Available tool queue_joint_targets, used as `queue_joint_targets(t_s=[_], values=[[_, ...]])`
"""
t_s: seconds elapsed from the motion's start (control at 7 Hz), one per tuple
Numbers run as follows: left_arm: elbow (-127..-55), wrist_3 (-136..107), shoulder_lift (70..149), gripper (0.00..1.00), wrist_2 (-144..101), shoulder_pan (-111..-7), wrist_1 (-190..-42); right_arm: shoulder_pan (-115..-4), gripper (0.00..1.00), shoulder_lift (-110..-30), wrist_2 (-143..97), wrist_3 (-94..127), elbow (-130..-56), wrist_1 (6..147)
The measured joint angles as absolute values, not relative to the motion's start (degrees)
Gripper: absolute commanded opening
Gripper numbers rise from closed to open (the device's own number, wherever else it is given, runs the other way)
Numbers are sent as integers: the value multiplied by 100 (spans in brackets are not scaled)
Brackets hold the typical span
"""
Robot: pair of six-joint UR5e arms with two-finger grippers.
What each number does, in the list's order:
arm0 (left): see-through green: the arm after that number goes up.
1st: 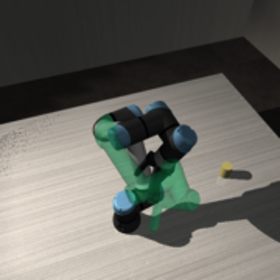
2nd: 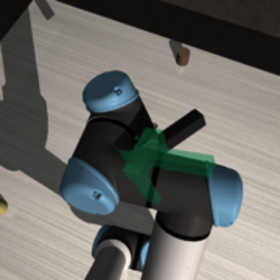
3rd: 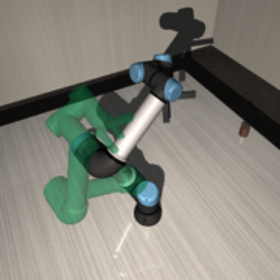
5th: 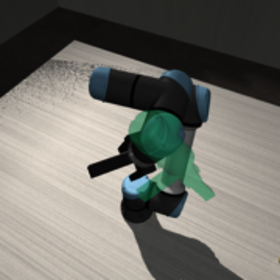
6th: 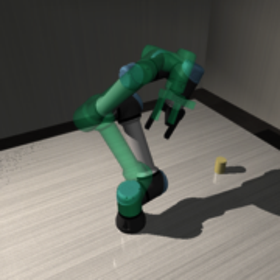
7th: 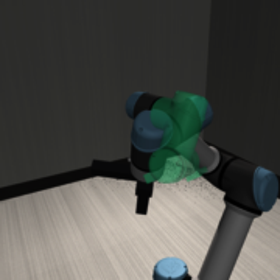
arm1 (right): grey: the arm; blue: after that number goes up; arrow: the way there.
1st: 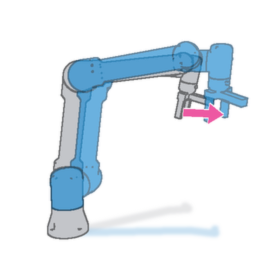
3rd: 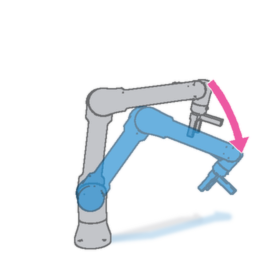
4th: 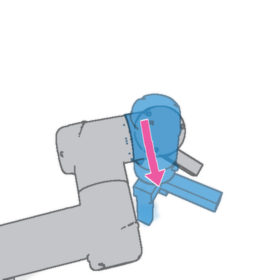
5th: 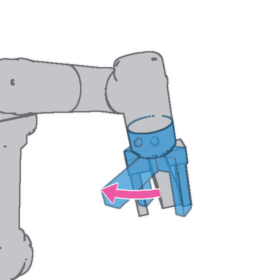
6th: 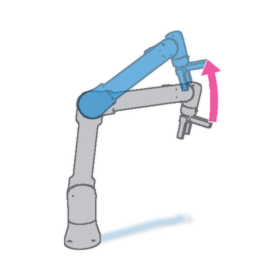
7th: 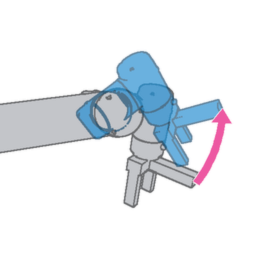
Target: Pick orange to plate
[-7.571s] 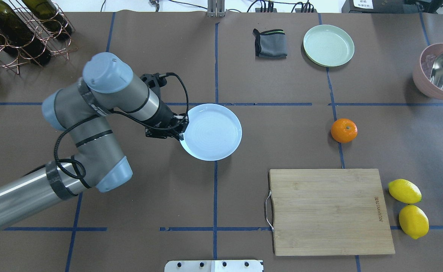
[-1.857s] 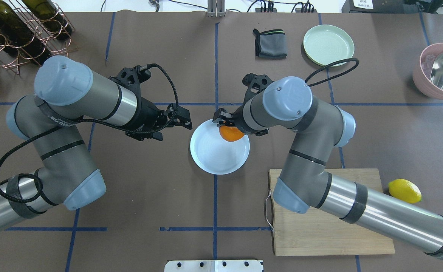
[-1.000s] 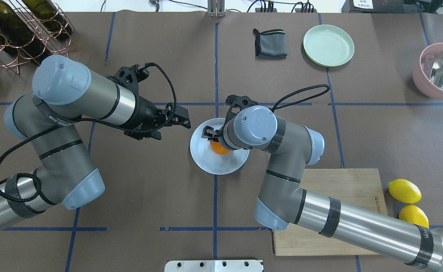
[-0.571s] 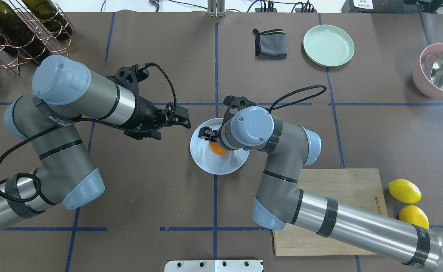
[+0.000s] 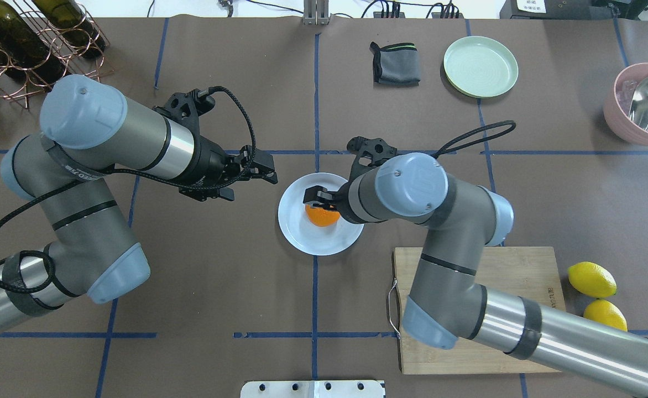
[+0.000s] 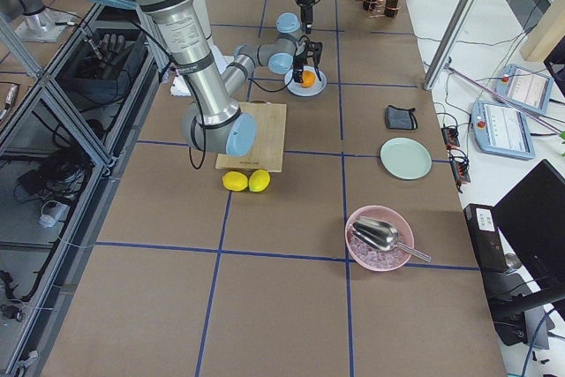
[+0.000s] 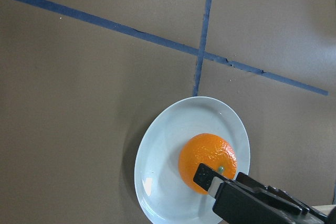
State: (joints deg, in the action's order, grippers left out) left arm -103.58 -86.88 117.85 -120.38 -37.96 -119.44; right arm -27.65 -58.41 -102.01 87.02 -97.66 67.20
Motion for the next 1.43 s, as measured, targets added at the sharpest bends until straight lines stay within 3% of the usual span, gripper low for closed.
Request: queue_joint_targets(t_s=[0.43,0.86,1.14,1.43], values=[[-10783,-7977,11085,100,-12064,-4096,-11936,-4707,100,-7381,-12333,7640,-10778,6722],[-10923,-4875,9573,100,-12335,-5288,-11922,-7091,100,-8892,-13518,3071,-10173,7080],[-10462,-2252,8928,100,-12871,-6698,-11824,-8286,100,-9007,-13672,197,-9720,8255],[-9861,146,8870,100,-13024,-8092,-10803,-8888,100,-8972,-13701,-1203,-9638,9137]])
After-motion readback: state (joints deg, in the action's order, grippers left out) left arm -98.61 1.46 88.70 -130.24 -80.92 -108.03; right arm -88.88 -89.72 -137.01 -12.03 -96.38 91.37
